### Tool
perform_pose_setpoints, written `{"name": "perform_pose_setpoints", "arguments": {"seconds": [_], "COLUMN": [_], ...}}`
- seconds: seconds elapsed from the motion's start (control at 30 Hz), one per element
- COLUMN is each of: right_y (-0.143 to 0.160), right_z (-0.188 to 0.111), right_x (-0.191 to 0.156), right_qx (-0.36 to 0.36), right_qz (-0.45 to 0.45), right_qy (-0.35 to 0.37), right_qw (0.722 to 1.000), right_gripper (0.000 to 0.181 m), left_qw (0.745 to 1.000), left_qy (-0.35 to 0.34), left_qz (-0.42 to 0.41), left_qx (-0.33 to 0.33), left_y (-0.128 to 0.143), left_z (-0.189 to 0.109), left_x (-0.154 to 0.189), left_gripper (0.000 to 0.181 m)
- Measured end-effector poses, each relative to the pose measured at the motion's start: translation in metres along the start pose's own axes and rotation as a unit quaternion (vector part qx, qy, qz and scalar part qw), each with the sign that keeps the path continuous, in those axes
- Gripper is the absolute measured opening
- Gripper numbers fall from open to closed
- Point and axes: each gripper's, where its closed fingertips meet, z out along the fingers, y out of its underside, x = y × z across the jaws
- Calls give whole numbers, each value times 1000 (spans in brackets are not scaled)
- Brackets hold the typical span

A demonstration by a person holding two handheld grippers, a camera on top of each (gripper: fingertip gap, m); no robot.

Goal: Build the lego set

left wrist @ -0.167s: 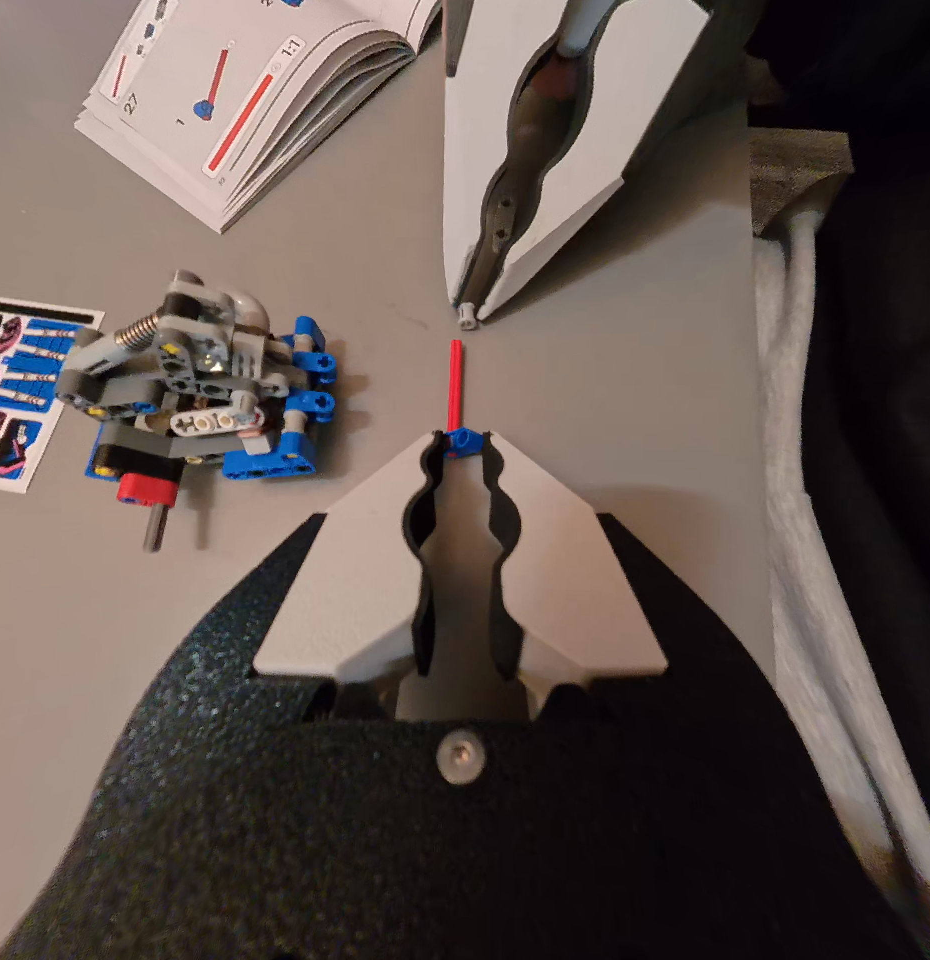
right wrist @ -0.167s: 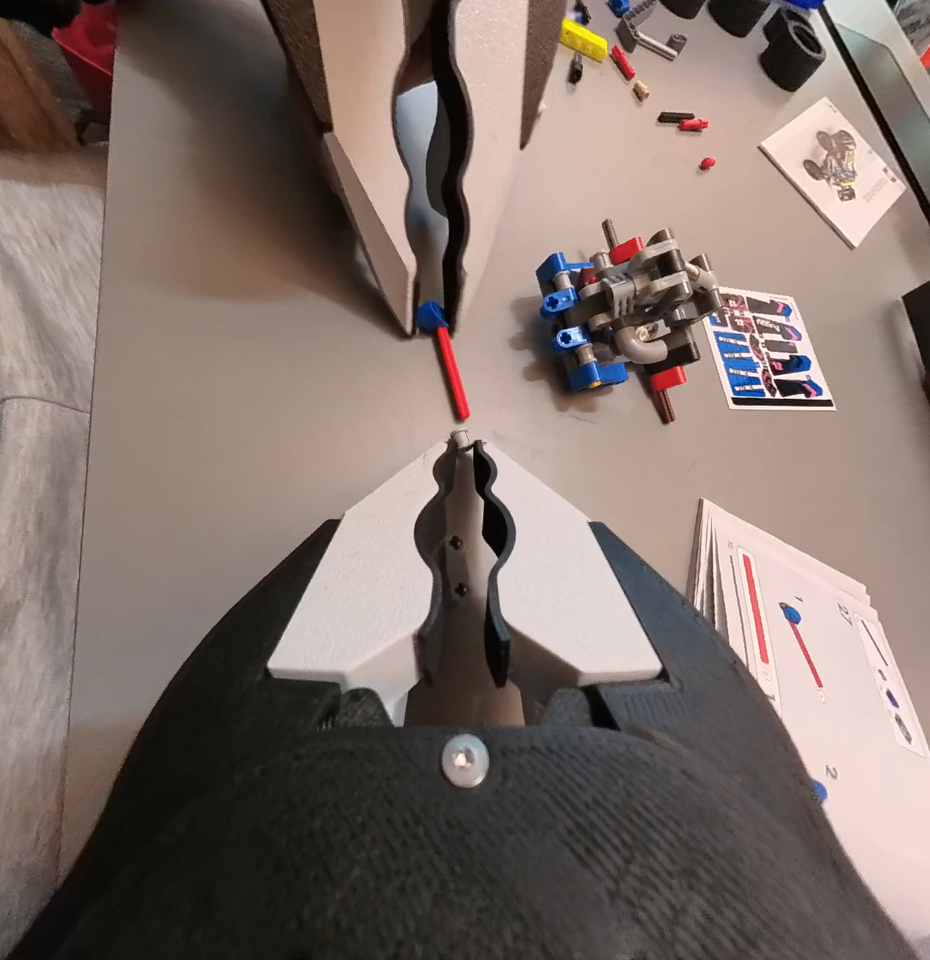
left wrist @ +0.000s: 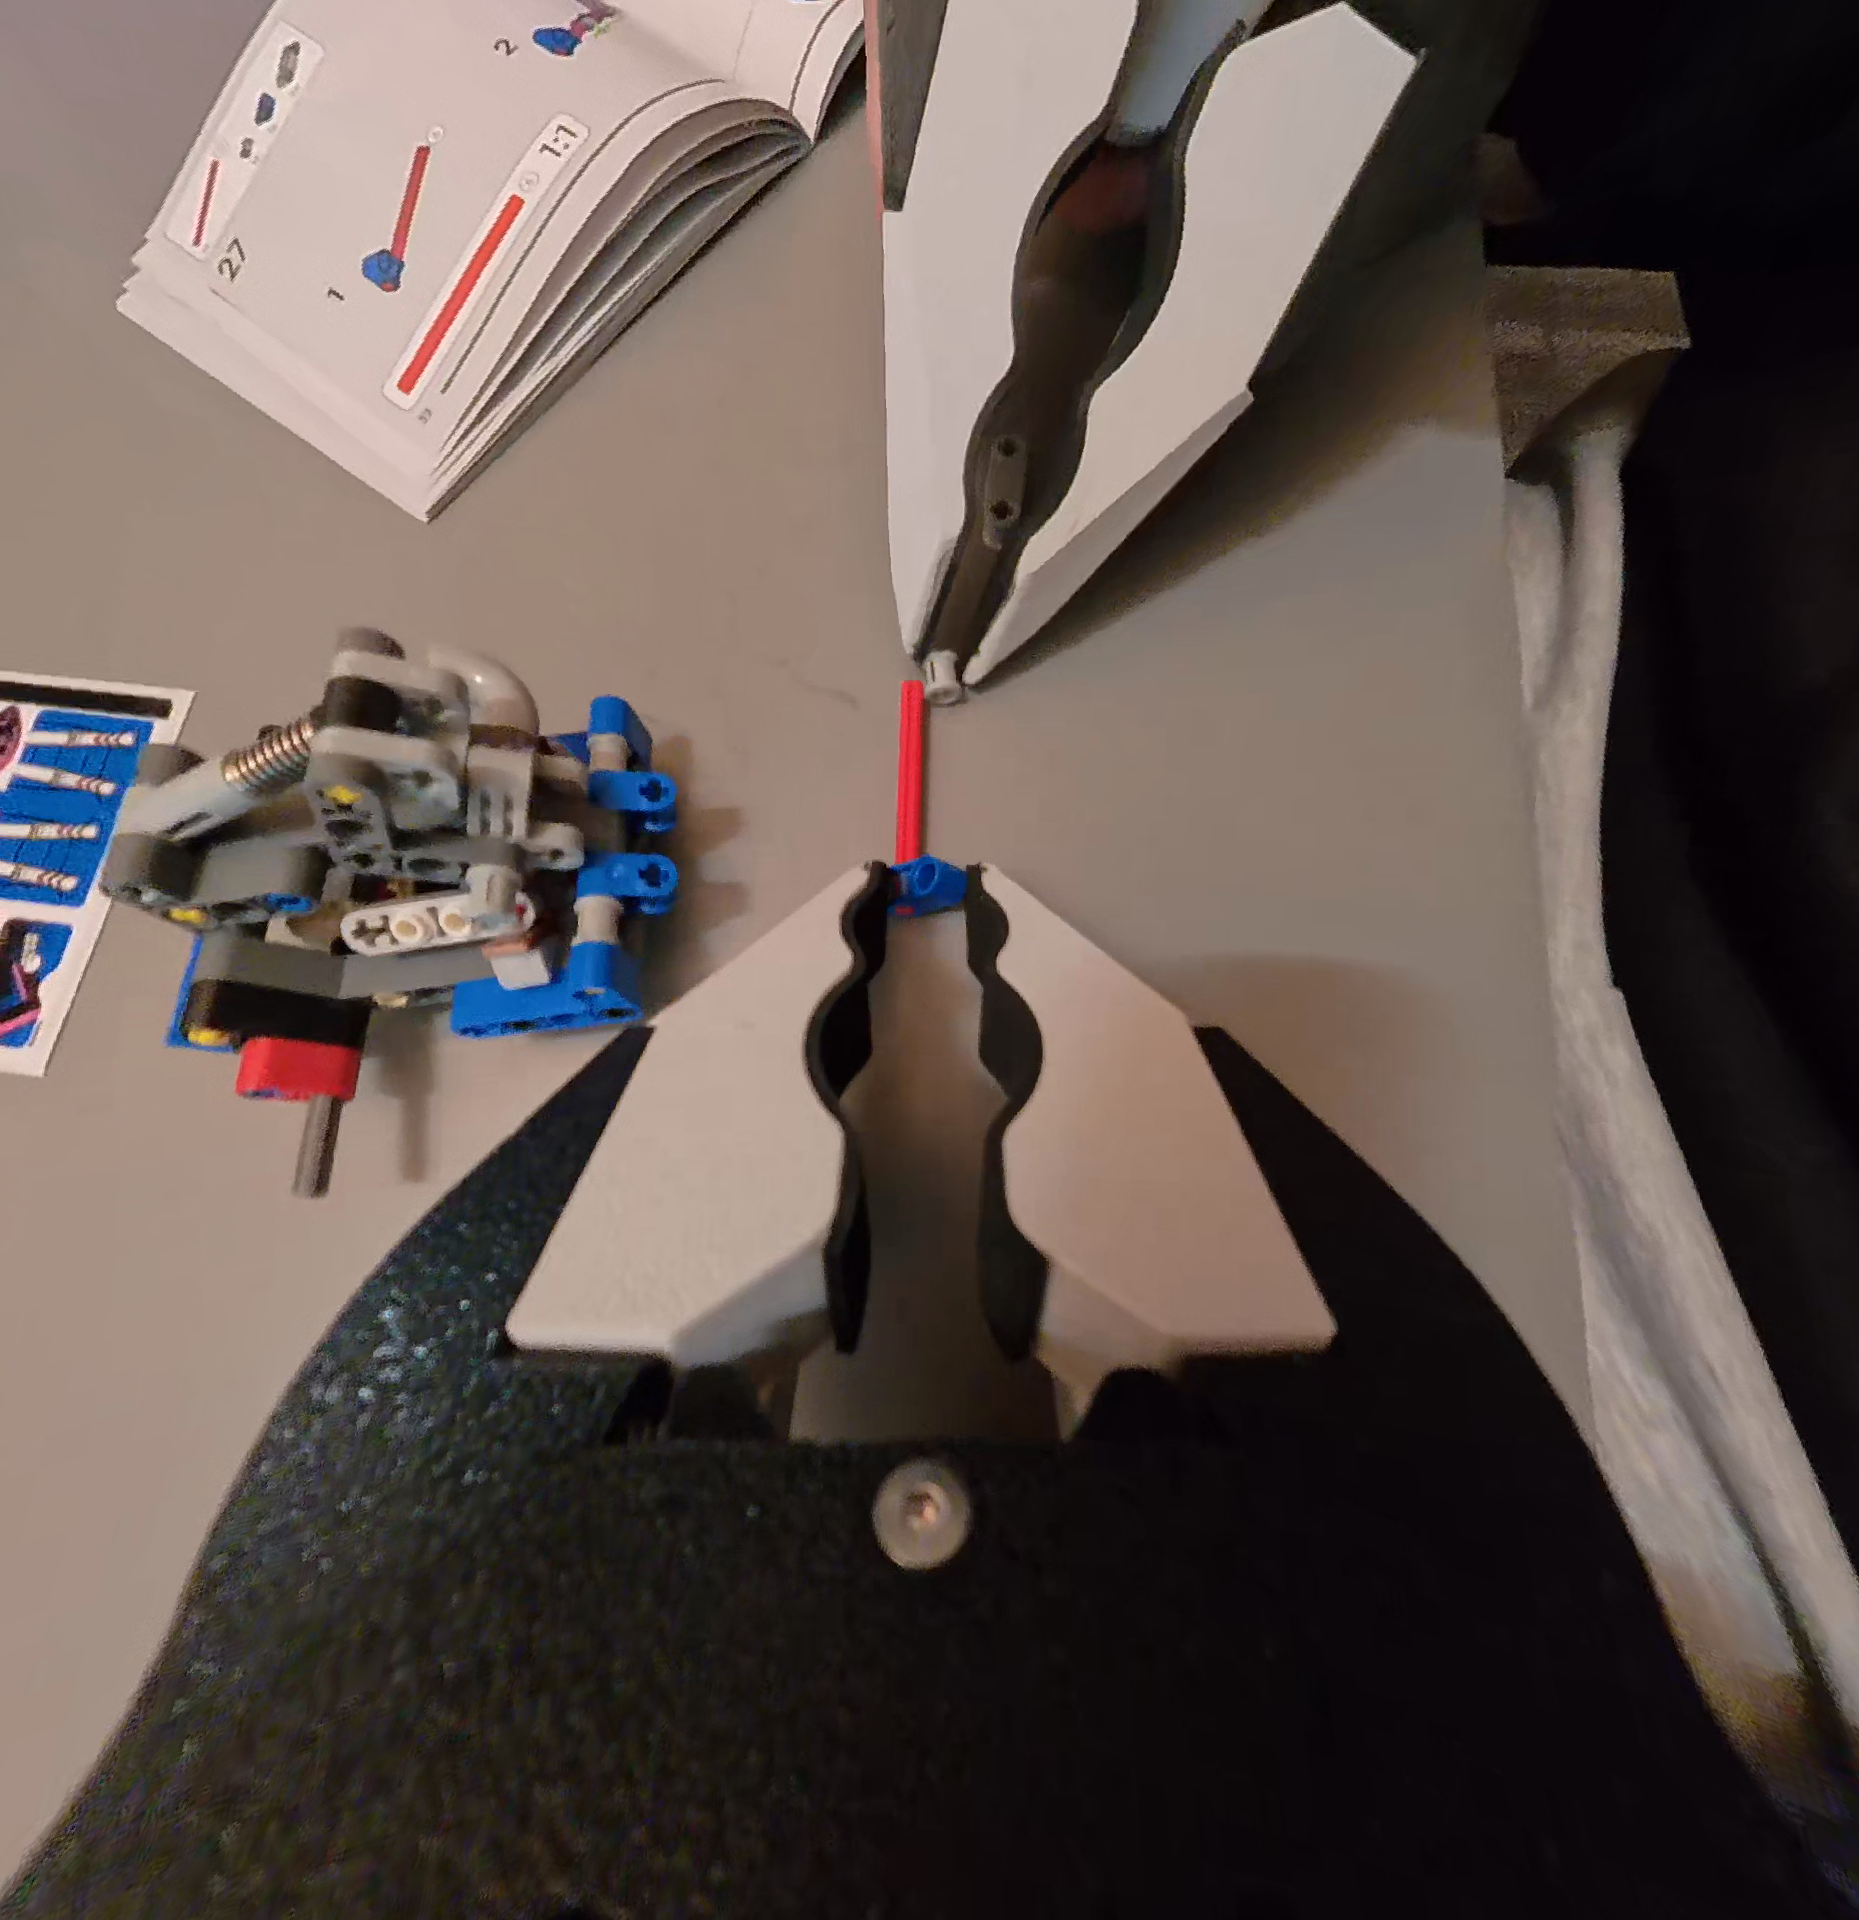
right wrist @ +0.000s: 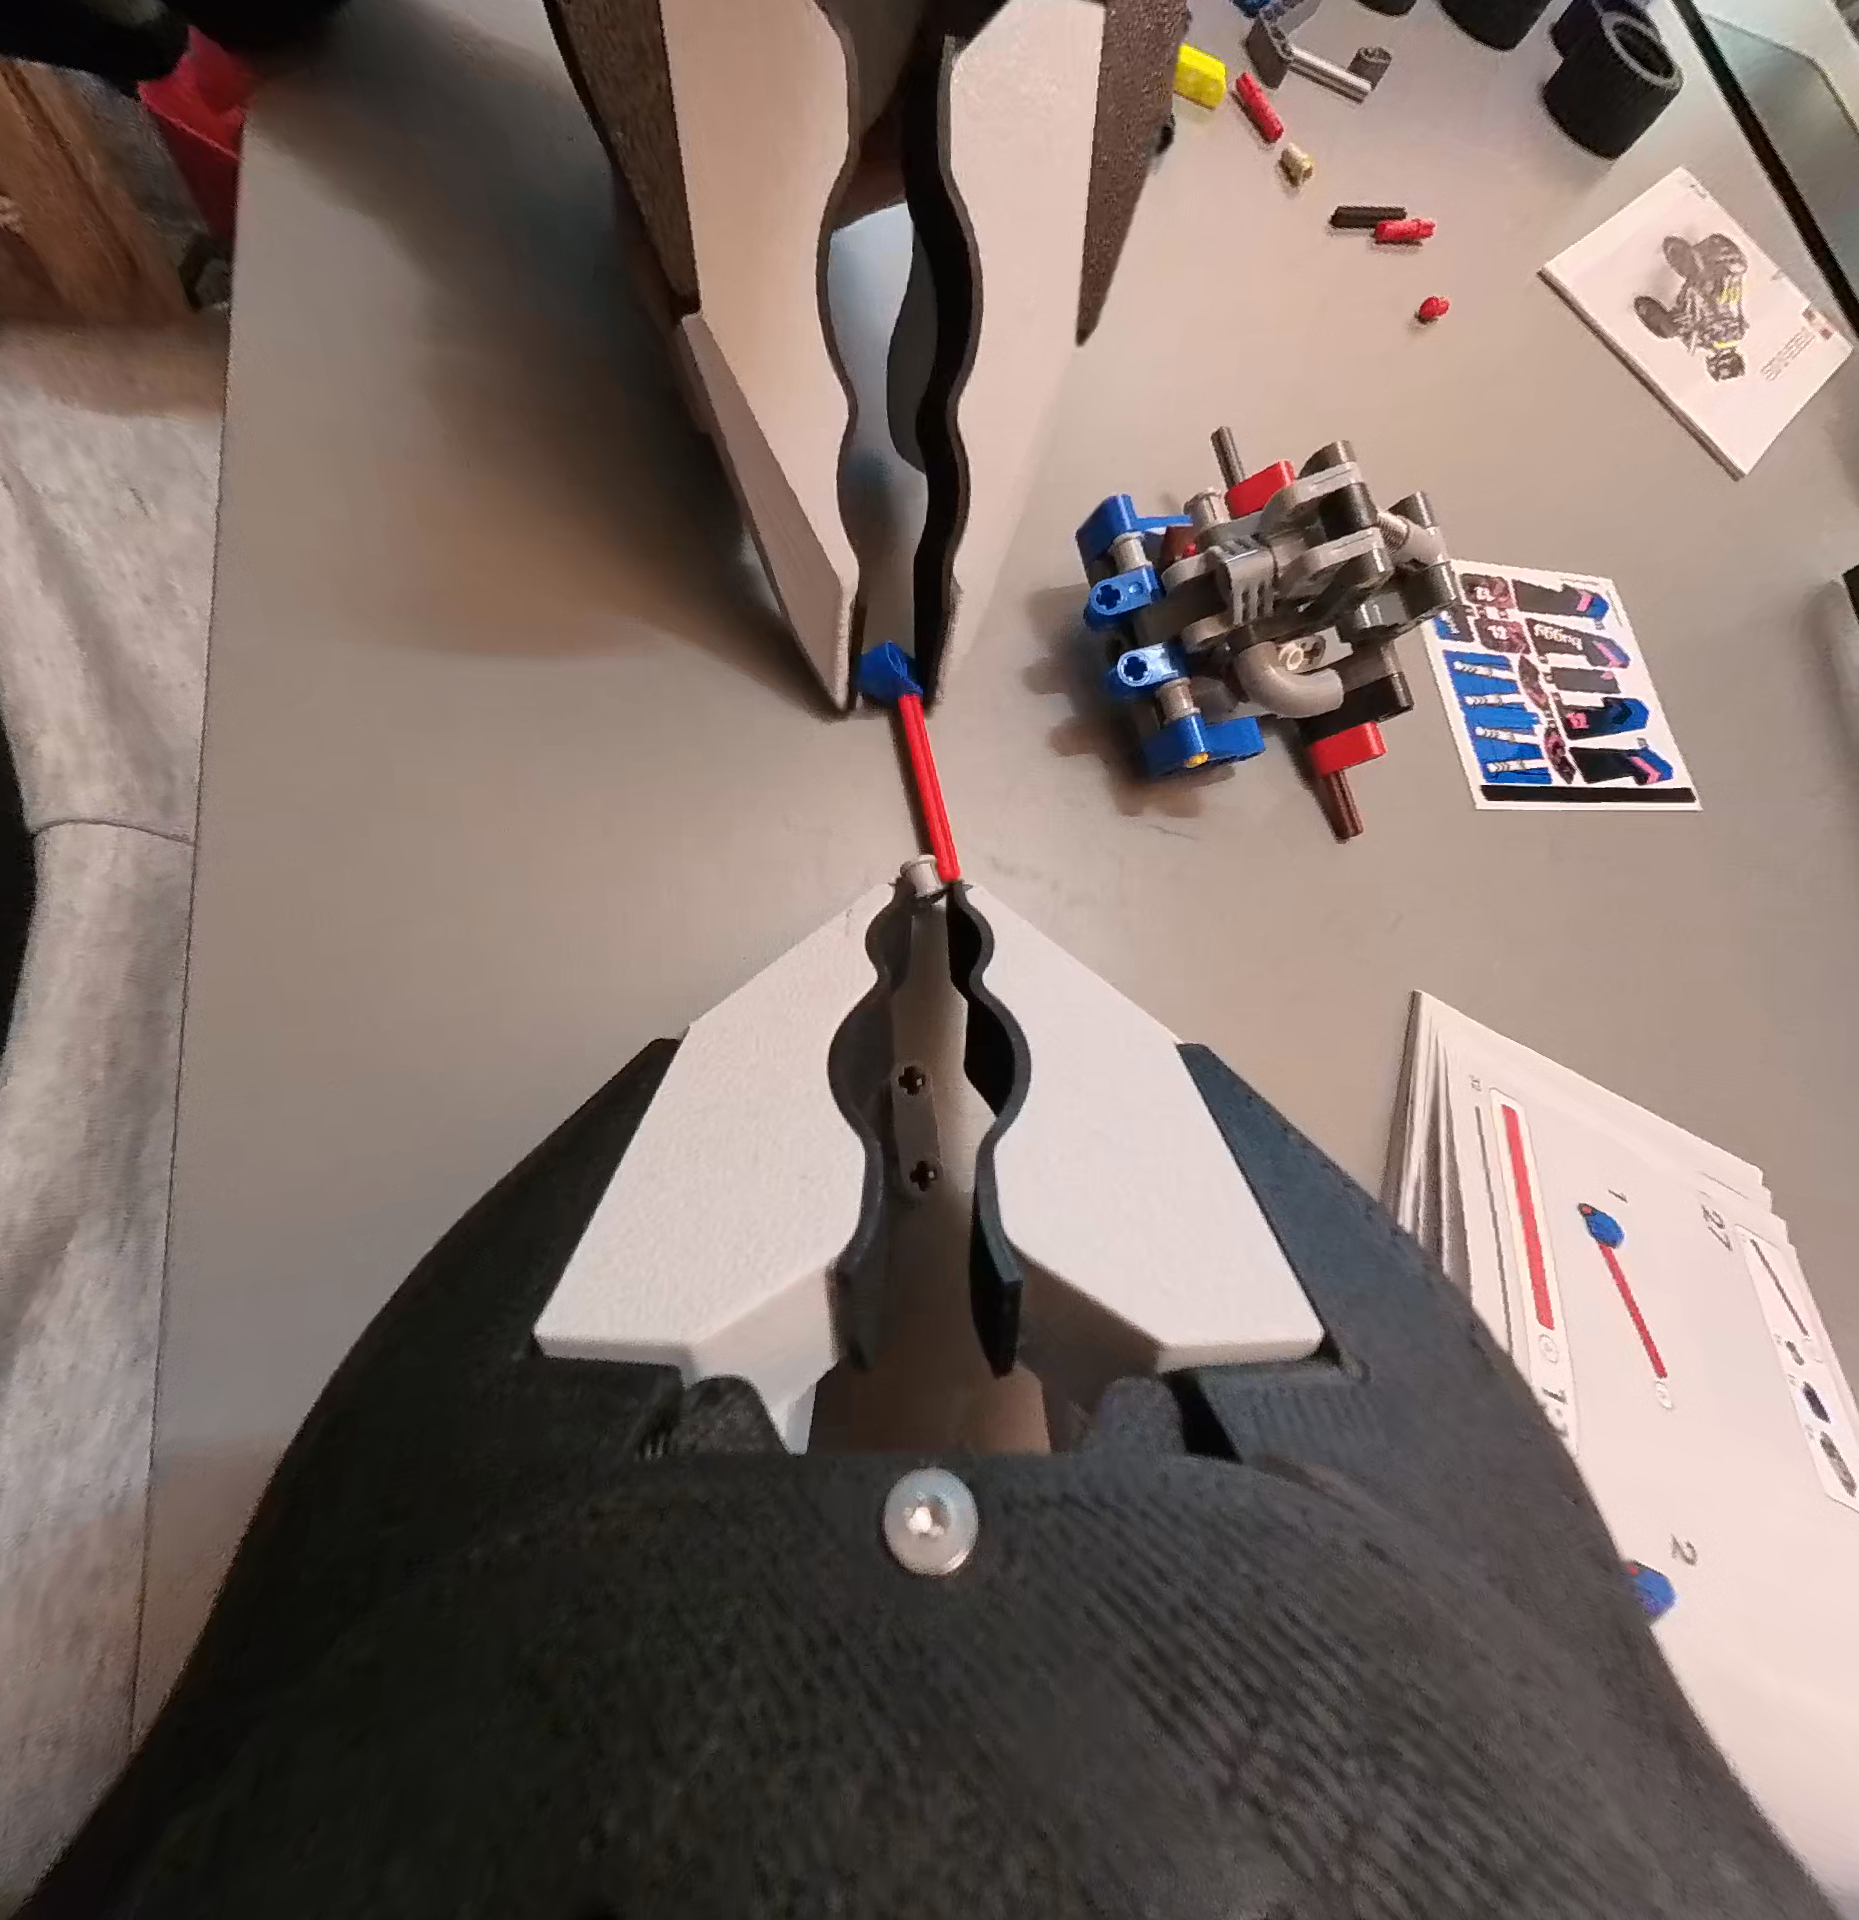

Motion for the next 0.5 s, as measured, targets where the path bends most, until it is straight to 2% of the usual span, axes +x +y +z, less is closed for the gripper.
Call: {"name": "perform_pose_setpoints", "arguments": {"seconds": [0.37, 0.5], "right_y": [1, 1], "right_z": [1, -2], "right_x": [0, -1], "right_qx": [-3, 13], "right_qz": [18, -23], "right_qy": [-17, -36], "right_qw": [1000, 999], "right_gripper": [5, 8], "left_qw": [1000, 1000], "left_qy": [9, 21], "left_qz": [-8, -16], "left_qx": [1, 3], "left_y": [-1, 0], "left_z": [1, 0], "left_x": [-1, 2], "left_gripper": [12, 12]}}
